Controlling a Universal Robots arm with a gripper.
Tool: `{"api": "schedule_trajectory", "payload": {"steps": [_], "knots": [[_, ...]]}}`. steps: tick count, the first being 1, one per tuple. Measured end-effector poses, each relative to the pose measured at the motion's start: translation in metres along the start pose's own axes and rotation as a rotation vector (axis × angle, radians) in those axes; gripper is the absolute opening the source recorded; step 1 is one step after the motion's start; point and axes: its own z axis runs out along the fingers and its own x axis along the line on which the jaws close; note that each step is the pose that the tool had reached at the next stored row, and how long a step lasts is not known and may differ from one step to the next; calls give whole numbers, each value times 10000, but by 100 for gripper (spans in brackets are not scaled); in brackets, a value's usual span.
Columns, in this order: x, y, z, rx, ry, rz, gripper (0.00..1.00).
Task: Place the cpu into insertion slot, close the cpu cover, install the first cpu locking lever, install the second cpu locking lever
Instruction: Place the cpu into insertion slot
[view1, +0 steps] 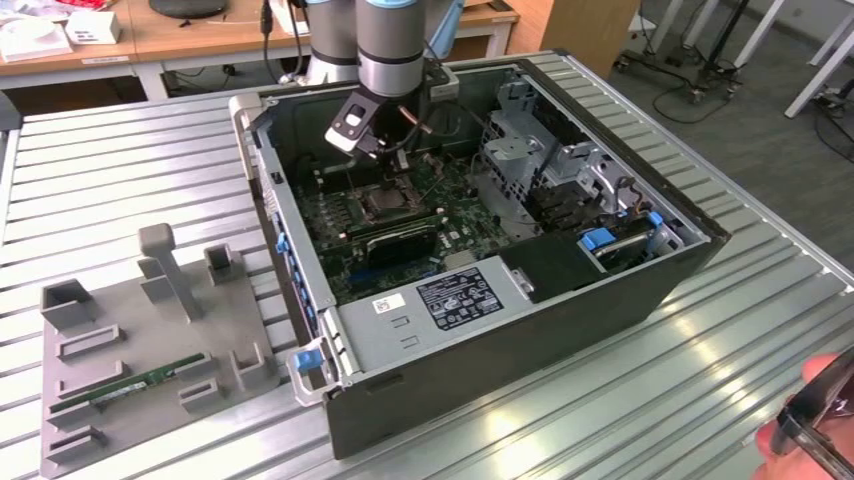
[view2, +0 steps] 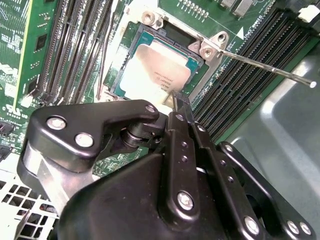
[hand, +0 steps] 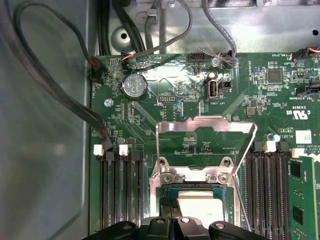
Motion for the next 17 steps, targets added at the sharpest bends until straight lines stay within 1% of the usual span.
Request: {"api": "schedule_trajectory", "payload": {"steps": [9,17], "knots": [[-2,-1,22,3,-5,7,11],[-1,-1,25,0,-1,7,11]]}}
